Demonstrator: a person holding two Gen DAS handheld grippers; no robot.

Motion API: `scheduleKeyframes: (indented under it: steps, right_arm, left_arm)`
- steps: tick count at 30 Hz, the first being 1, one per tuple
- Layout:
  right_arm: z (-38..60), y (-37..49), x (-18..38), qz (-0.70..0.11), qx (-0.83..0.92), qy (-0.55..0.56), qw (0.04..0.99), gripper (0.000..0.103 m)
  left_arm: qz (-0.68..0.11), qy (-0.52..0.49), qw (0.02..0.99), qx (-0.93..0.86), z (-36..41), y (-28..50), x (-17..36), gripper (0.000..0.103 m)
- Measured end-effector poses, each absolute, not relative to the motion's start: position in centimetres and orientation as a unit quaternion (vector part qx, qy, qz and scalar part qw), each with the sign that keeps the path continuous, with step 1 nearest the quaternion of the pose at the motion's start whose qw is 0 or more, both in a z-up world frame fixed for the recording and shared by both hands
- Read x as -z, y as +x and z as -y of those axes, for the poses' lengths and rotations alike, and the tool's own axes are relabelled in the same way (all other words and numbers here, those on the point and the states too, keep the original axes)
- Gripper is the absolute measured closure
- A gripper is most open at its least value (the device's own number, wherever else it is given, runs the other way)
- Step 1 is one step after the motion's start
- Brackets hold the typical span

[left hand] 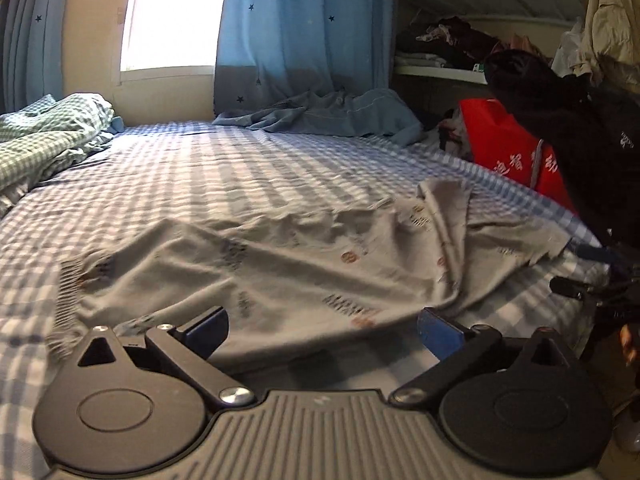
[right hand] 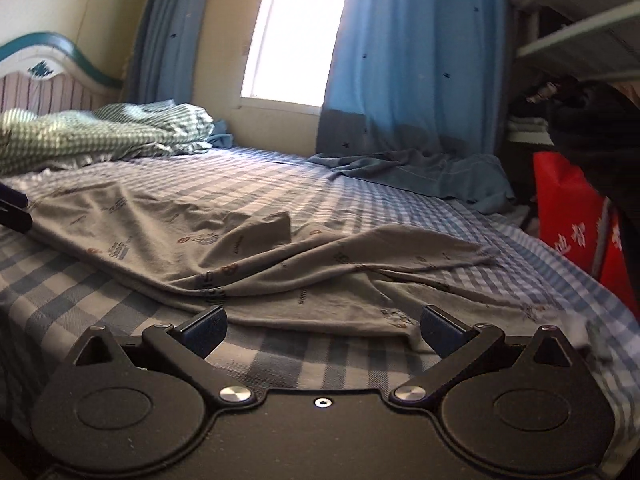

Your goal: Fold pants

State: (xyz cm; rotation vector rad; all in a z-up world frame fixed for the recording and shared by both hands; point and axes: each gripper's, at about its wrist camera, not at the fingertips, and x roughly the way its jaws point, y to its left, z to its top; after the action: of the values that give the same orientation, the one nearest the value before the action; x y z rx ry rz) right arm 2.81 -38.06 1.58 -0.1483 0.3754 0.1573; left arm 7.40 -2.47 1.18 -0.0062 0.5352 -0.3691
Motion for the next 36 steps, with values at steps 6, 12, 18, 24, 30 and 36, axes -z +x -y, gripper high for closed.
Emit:
scheduleKeyframes:
  steps: [6,12,18,24,30,36]
  right_arm:
    - [44.8,3.0,-1.6,-0.212,-0.026,0.047,0.976,0.001]
    - [51.2,5.2,-1.2,-0.241,0.004,0.152,0.959,0.001]
    - [53.8,10.9,-2.2,-0.277,-0.028,0.141,0.950,0.001]
    - [54.0,18.6,-3.7,-0.290,-0.105,0.134,0.942,0.000]
    - [57.0,27.2,-3.0,-0.294,-0.090,0.233,0.923,0.001]
    - [59.7,35.6,0.6,-0.355,-0.052,0.328,0.874,0.009]
  left_arm:
    - [-0.218,0.074,0.940,0.252,12.3,10.7,-1.6,0.000]
    - [-0.215,0.158,0.918,0.292,21.5,14.3,-1.0,0.000]
    - [-0.222,0.248,0.891,0.310,27.1,17.0,0.5,0.010]
    - [-0.241,0.278,0.877,0.308,29.0,19.1,1.9,0.024]
    - [-0.280,0.269,0.870,0.305,28.8,21.3,2.2,0.060]
    - [-0.305,0.297,0.850,0.310,28.7,21.4,2.8,0.067]
